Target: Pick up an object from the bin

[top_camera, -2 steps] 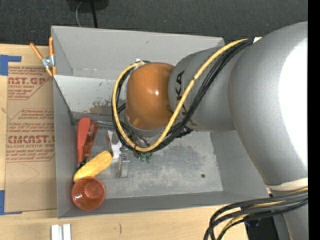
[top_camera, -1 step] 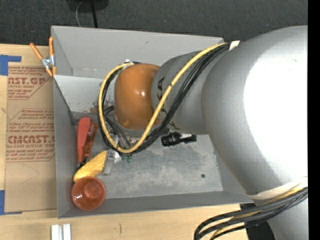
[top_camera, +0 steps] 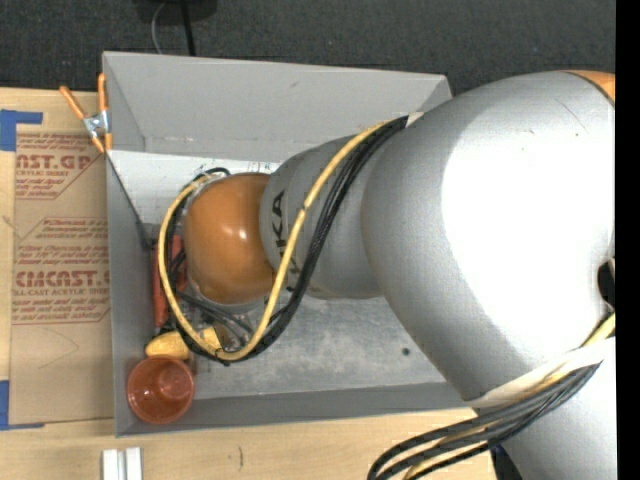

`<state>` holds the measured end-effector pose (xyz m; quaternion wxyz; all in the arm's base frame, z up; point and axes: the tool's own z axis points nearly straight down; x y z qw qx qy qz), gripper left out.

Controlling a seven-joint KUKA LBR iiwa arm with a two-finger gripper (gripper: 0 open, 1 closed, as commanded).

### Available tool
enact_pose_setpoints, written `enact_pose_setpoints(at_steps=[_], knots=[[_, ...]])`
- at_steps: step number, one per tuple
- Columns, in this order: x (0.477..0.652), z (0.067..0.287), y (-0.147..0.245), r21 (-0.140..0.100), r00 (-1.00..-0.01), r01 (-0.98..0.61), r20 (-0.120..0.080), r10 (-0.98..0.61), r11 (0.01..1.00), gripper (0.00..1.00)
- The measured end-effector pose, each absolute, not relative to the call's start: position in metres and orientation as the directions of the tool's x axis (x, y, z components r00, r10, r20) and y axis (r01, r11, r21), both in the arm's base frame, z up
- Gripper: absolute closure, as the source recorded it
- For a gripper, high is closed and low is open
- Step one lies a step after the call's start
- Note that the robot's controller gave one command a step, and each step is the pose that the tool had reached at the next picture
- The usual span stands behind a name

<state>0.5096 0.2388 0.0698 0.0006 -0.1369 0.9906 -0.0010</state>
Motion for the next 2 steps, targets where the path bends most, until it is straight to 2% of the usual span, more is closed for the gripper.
enact_pose_setpoints(at_steps=[1,2], knots=[[0.510,0.070,0.239,-0.002,-0.963,-0.271,-0.001,-0.271,0.963,1.00],[0.521,0.208,0.235,-0.001,-0.967,-0.254,-0.004,-0.254,0.967,1.00]])
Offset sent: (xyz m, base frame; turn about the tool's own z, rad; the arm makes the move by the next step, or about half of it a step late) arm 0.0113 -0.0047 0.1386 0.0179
